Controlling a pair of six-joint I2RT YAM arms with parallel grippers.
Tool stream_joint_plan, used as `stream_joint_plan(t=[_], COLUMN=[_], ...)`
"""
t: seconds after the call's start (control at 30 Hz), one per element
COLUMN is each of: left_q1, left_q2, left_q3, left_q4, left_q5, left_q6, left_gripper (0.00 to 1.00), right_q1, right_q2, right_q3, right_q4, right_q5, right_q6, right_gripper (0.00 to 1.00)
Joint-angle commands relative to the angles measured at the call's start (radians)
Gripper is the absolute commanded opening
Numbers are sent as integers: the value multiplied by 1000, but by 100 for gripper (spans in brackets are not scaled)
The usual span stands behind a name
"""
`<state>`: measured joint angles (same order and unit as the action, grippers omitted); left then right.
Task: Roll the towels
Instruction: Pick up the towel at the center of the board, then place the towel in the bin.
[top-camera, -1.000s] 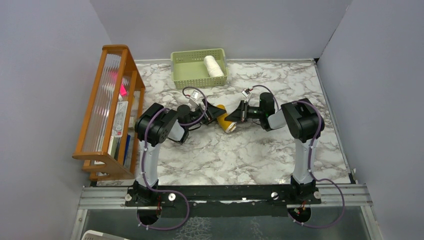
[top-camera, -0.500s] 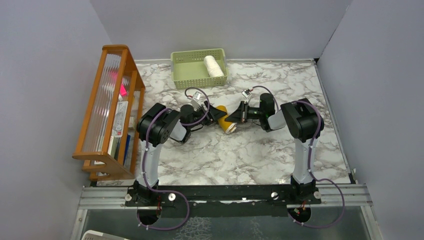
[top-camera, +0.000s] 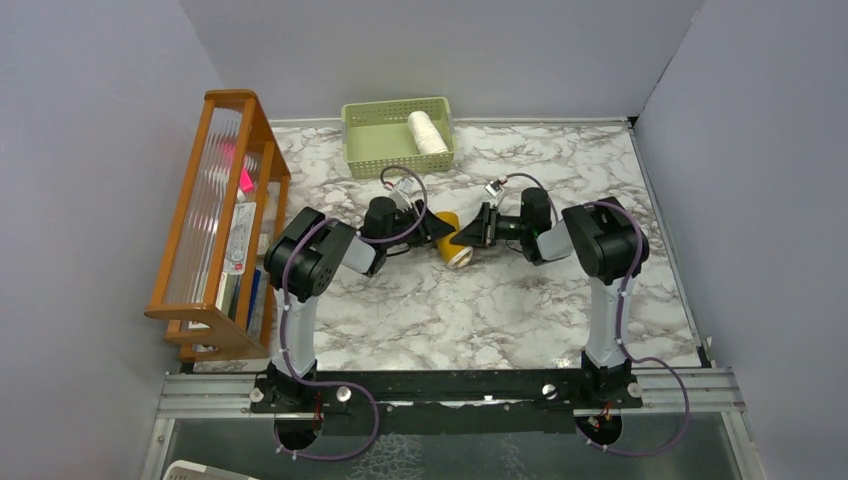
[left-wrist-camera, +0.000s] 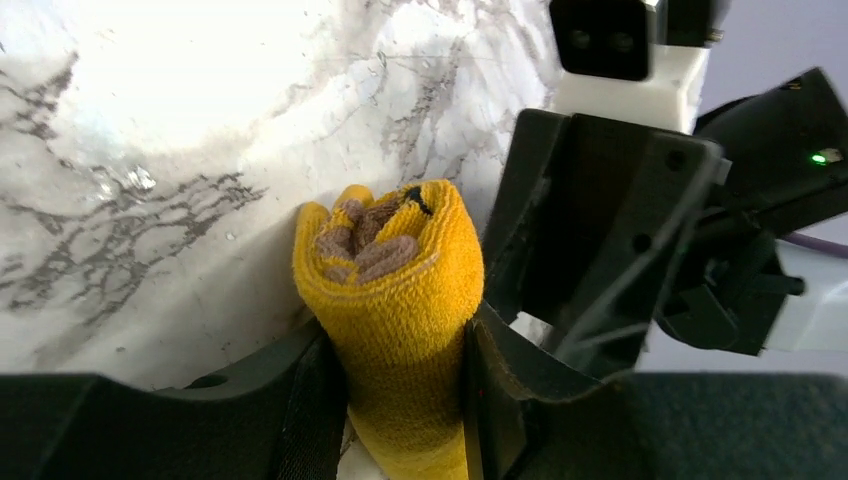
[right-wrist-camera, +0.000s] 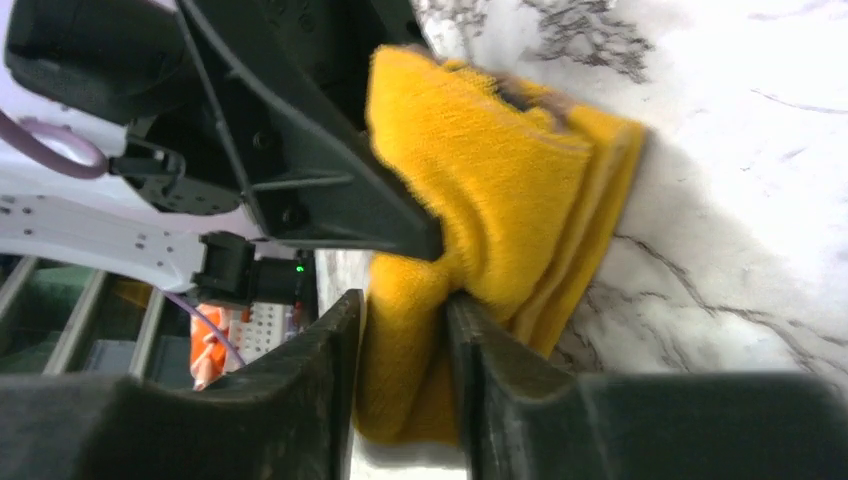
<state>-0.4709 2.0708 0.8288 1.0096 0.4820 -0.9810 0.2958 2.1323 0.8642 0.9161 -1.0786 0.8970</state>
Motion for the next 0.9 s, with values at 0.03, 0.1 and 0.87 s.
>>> stream_joint_plan(t=[0.03, 0.1, 0.87], left_q1=[22, 38, 294], left_q2=[-81, -93, 31], left_q3=[93, 139, 1029], left_q4=[-296, -380, -1137], left_q5=[-80, -69, 184], left_q6=[229, 275, 323], left_gripper=[8, 7, 5], right_q1=[-1, -29, -239], right_q2=[-124, -188, -476], right_q3=[-11, -11, -158], right_q4=[-82, -127, -147], right_q5=[-53, -36, 216], right_q6=[-74, -110, -225], right_gripper=[59, 62, 69])
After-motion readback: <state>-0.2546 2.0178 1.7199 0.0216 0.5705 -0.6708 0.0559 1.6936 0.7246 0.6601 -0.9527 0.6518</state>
